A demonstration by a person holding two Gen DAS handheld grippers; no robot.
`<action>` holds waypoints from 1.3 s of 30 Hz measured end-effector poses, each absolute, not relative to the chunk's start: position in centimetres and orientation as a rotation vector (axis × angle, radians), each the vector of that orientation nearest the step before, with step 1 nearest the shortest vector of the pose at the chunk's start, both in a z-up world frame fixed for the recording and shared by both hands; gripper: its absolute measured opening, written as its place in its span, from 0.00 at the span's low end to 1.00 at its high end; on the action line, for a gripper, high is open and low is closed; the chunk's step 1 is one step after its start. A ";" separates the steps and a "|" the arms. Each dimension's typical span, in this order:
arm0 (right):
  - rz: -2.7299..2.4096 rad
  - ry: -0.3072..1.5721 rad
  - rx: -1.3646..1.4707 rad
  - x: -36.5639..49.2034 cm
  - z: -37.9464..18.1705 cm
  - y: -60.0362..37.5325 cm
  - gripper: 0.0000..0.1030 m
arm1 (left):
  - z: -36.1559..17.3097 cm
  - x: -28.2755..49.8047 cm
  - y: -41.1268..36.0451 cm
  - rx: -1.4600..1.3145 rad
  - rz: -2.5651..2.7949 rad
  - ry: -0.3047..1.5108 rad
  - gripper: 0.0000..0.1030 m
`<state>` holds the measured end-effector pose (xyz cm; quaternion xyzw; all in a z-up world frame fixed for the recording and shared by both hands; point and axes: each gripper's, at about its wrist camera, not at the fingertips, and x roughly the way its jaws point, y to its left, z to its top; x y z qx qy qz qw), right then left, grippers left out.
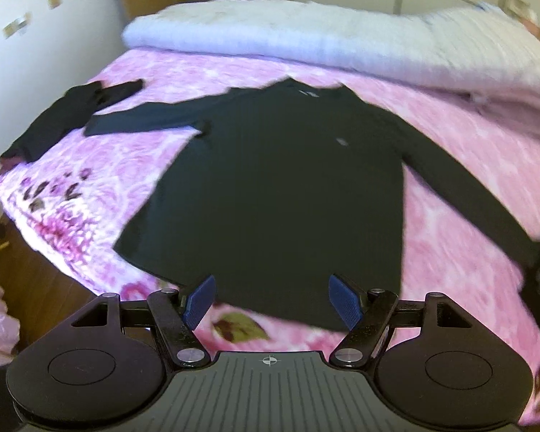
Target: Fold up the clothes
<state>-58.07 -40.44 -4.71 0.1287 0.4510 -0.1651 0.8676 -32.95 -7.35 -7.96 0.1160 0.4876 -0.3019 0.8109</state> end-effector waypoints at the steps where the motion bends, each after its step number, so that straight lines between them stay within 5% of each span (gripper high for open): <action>1: -0.326 0.938 0.251 -57.2 -4.6 -40.0 0.71 | -8.1 -31.8 -7.3 0.255 -0.643 1.038 0.58; 27: 0.038 0.953 -0.162 -5.9 -13.8 -22.4 0.70 | -16.3 11.4 -9.6 0.608 -0.915 0.932 0.58; 31: 0.142 0.946 -0.207 0.4 -17.7 -19.6 0.49 | -18.5 13.5 -10.3 0.752 -0.966 0.848 0.58; 39: 0.252 0.923 -0.378 8.3 -27.0 -14.1 0.43 | -22.2 16.5 -9.5 0.739 -0.906 0.852 0.59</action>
